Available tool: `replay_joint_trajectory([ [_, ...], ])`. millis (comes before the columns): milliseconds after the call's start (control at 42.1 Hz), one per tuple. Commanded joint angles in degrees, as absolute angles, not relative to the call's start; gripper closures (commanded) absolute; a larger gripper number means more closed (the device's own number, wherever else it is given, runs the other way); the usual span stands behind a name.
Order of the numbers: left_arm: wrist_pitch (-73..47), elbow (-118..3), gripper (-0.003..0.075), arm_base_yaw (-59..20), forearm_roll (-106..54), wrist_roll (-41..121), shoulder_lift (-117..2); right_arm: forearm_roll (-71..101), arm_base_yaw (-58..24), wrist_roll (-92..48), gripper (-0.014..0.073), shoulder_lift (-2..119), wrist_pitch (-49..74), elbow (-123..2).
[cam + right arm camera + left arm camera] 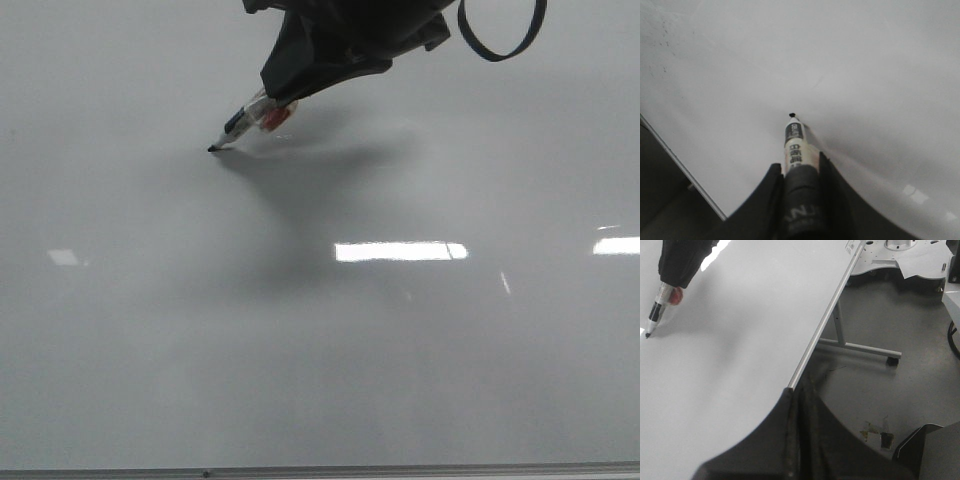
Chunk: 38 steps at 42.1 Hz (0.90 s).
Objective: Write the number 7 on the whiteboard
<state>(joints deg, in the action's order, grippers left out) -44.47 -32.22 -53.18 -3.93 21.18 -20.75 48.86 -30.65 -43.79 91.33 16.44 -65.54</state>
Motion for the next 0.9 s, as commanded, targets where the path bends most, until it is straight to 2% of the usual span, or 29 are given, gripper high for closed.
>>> replay_joint_trajectory([
  [0,-40.1,-33.7,0.0741,-53.5,-4.8,20.5,-21.0,48.6,-28.3,-44.2,0.0653,87.0,8.9,-64.0],
  [332,-40.1,-33.7,0.0741,-53.5,-4.8,20.5,-21.0,45.7,-21.6,-44.4,0.0653,80.9,12.4,-57.3],
  [878,-40.1,-33.7,0.0741,-53.5,-4.8,20.5,-21.0,45.7,-31.8,-44.4,0.0653,91.9,11.4,-57.3],
])
